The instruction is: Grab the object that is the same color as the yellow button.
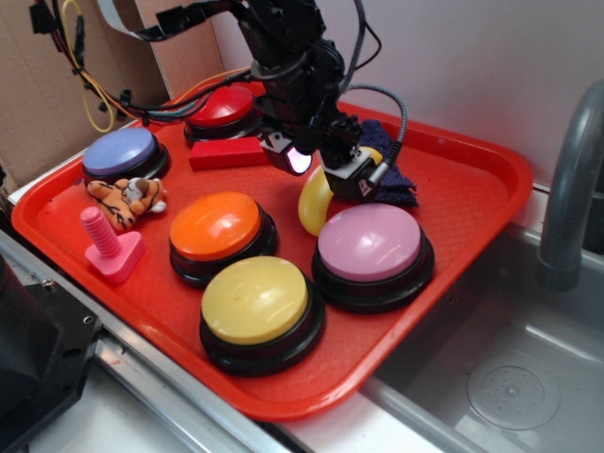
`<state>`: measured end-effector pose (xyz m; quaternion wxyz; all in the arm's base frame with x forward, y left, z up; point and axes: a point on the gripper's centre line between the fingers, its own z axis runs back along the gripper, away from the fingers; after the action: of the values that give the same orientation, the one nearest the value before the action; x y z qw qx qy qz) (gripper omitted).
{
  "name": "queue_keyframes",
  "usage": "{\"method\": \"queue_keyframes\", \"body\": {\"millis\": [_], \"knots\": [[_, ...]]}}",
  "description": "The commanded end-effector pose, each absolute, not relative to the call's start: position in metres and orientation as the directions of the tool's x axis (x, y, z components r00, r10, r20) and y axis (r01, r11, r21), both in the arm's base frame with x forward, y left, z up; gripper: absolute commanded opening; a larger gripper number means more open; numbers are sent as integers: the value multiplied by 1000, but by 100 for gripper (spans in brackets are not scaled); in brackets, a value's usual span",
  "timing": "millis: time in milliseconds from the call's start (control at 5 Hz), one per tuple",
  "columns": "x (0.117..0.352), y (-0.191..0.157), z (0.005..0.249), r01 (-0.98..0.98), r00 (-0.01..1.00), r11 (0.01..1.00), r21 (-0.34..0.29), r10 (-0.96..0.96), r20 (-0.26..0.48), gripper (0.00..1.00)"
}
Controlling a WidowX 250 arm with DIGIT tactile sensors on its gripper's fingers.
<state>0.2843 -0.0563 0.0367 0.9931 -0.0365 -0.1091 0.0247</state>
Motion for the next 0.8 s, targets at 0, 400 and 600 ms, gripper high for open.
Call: {"method": "queue_keyframes", "body": {"millis": [0, 400, 600], "knots": [[301, -53, 49, -53, 961, 994, -92, 76, 266, 19], [299, -48, 61, -19, 962, 996, -90, 43, 270, 1], [295, -41, 83, 42, 963, 998, -43, -29, 269, 0]]}}
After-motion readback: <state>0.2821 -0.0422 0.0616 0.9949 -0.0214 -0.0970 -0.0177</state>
